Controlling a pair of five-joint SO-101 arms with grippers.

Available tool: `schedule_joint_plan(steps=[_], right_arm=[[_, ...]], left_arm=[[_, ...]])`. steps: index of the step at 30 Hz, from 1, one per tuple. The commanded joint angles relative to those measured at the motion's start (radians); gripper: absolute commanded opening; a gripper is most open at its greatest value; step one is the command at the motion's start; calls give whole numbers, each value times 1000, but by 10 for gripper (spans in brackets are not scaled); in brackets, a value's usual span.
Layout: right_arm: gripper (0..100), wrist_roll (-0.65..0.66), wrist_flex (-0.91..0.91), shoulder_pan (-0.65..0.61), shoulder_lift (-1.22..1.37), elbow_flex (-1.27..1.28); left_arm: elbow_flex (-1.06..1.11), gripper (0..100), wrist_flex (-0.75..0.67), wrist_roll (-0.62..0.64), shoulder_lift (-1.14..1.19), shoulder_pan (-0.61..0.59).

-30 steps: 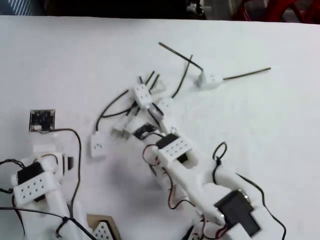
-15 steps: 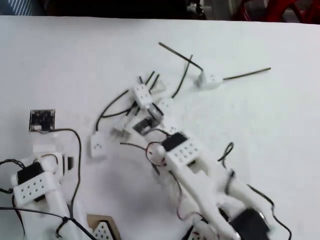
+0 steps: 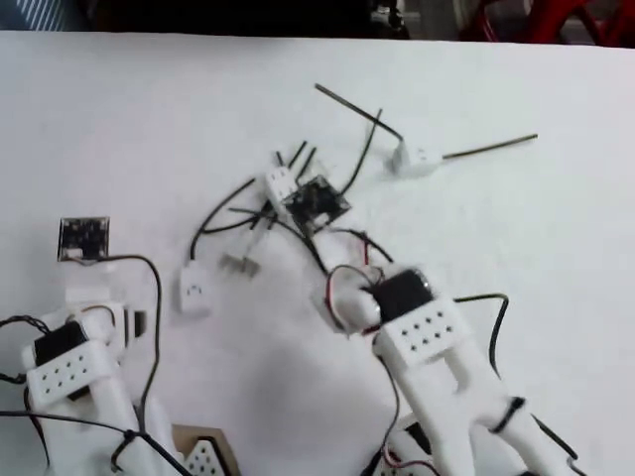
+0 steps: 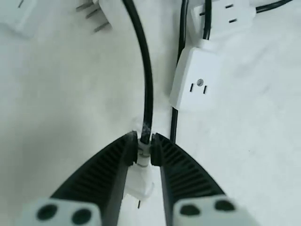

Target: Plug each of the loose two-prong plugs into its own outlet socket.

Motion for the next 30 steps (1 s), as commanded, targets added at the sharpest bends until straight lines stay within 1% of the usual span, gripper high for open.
schedule_joint_plan(steps=[1,4,9,14,17,22,26,30], right_arm=[[17,6,-71,4,87,0],[26,5,-71,-27,162,-3],[119,-74,-42,-33,189,-28],[122,-80,91,-35,189,-97],[120,-80,113,-28,199,-92],[119,-71,107,-56,199,-23],[121,18,105,-124,199,0],[122,35,91,-137,200,5]], left_arm=[[-2,247,-21,2,-18,-2],[-2,247,-21,2,-18,-2],[-2,247,-21,2,-18,-2],[-2,247,-21,2,-18,-2],[-2,247,-21,2,-18,-2],[-2,247,-21,2,-18,-2],[-2,247,-21,2,-18,-2],[-2,247,-21,2,-18,-2]])
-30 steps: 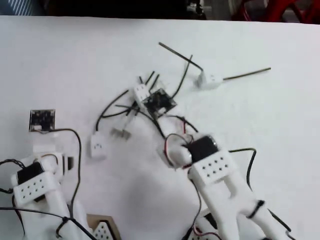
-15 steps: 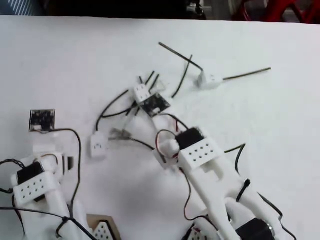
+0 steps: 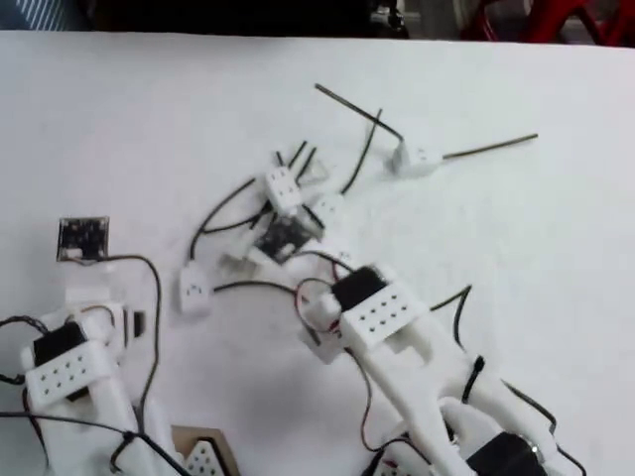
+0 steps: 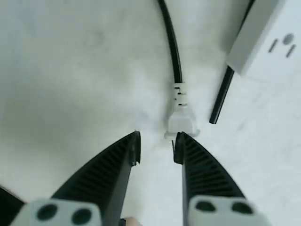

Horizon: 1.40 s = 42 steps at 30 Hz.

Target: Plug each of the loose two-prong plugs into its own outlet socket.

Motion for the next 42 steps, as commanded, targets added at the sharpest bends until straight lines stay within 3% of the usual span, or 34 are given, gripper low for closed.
schedule_joint_plan(steps=[1,17,42], right_arm=[[122,17,-4,-8,-2,-5],[122,64,-124,77,285,5],[115,164,-193,163,297,11]], left_arm=[[-2,247,-21,2,-18,-2],[-2,247,-21,2,-18,-2],[-2,246,-21,2,-18,-4]])
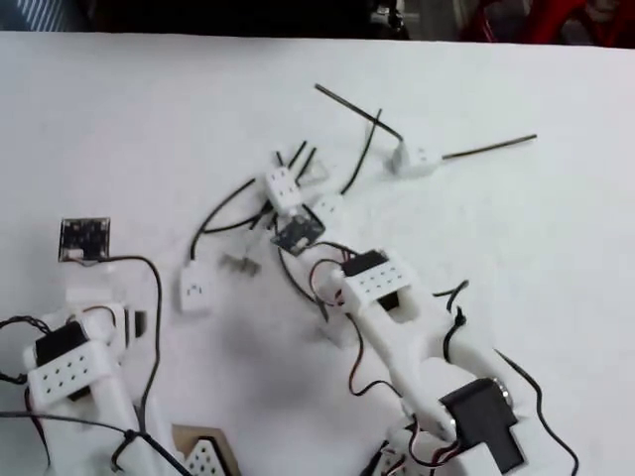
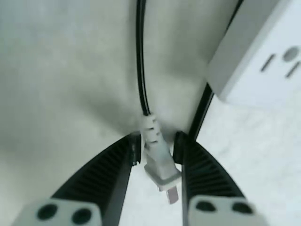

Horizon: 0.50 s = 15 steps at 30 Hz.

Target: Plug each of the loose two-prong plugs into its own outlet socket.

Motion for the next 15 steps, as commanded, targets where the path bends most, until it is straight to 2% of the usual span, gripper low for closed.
schedule_joint_plan(steps=[1,6,11,15], right_arm=[[100,9,19,10,2,-2],[18,9,19,18,1,-2],[89,3,104,16,-5,-21],[94,2,170,18,-2,-63]], left_arm=[[-6,246,-15,2,-18,-5],[-6,246,-15,2,-18,-5],[-6,246,-15,2,-18,-5],[-6,246,-15,2,-18,-5]])
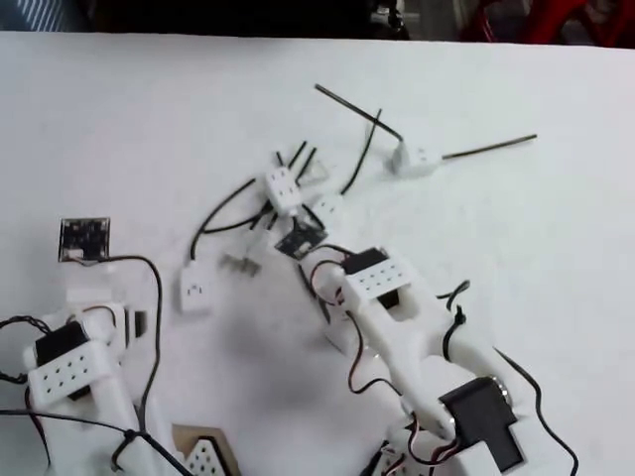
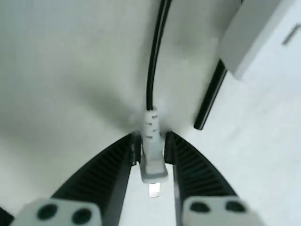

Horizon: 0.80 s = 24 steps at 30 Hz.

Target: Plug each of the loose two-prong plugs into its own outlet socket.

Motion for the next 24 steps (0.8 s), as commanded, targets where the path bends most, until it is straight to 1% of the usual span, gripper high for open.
schedule_joint_plan(steps=[1,8,10,12,17,22,24], right_arm=[[94,2,51,13,-4,-44],[94,2,51,13,-2,-44],[67,2,47,13,-2,-44],[18,3,44,13,-2,-44],[16,5,58,13,-33,-57],[16,0,188,7,-200,-100],[16,-32,223,5,-305,-115]], left_arm=[[-6,246,-15,2,-18,-4],[-6,246,-15,2,-18,-4],[-6,246,-15,2,-18,-4],[-6,246,-15,2,-18,-4],[-6,246,-15,2,-18,-4],[-6,246,-15,2,-18,-4],[-6,247,-15,2,-19,-2]])
